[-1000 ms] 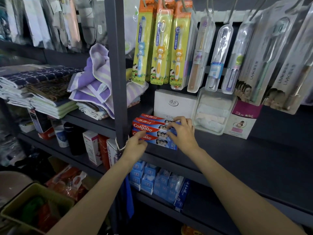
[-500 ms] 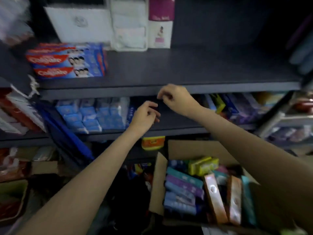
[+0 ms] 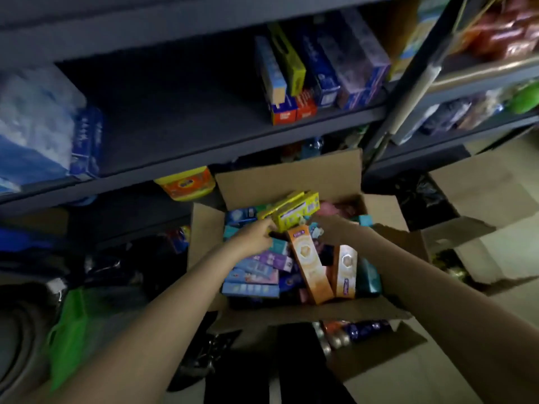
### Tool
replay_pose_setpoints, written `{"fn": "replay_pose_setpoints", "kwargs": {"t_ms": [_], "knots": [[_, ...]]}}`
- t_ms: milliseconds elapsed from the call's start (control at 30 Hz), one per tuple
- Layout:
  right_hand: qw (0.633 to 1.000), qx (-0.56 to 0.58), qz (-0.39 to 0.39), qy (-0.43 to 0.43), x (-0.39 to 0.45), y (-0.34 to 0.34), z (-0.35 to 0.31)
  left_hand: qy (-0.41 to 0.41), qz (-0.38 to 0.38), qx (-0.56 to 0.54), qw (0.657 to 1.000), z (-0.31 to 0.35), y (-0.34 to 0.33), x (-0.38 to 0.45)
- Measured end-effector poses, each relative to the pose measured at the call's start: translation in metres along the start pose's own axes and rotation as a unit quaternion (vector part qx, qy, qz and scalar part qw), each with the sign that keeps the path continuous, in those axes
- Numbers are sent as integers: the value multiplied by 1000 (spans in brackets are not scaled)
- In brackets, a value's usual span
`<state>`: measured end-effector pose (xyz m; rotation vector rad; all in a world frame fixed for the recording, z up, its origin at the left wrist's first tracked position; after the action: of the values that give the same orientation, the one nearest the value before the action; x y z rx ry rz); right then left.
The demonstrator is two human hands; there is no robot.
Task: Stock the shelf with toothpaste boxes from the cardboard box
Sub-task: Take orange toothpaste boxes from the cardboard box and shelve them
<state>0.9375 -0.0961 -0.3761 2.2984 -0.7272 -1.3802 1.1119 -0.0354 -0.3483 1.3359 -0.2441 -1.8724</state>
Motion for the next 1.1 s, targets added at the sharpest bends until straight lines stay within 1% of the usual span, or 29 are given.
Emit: {"fn": "replay_pose_setpoints", "kwargs": {"t_ms": [67,100,167,233,333,433,500,600,667,767,833,867,933,967,1000,1067,1100], "knots": [[999,-18,-31,40,15,-17,7,26,4,5,1000,-6,-15,16],[998,-15,-28,59,22,-24,8,40,3,6,999,-8,-21,21],[998,-27,-21,61,40,-36,12,62,-2,5,998,-13,-31,29],[998,-36,-32,46,48,-52,15,75,2,7,997,-17,-37,33],[999,-17,-13,49,50,-63,20,89,2,4,996,-21,-44,36],[998,24,17,63,51,-55,20,97,11,-8,995,-19,-49,38],[997,53,15,58,47,-44,20,95,16,-19,995,-14,-53,38],[997,51,7,56,38,-24,25,75,0,-18,997,2,-58,39],[996,57,-7,73,30,-12,28,39,6,-27,999,19,-59,41],[990,67,-35,115,16,-2,26,-26,12,-82,996,44,-62,48],[989,61,-49,126,9,1,27,-26,25,-67,997,54,-64,52],[988,79,-57,122,8,2,30,-17,38,-50,998,55,-65,54],[982,155,-70,85,10,8,39,-6,40,-38,998,54,-65,53],[979,180,-63,72,12,11,43,-6,31,-44,999,53,-65,52],[984,164,-39,60,14,15,48,-9,20,-52,998,51,-64,50],[997,67,40,26,21,21,60,-19,7,-58,998,49,-63,47],[997,31,70,4,24,21,66,-23,5,-57,998,49,-62,46]]}}
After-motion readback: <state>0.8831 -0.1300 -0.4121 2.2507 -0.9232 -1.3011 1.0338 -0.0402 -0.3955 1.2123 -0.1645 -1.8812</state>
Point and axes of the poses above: each hand's wrist, its own x-axis towards the middle knuckle, its own y-axis out of the back of the hand, z = x × y, the point moved 3 cm from there along x, towards the middle knuckle, and after that the axes turned 13 degrees about x, right-handed, at the moved point
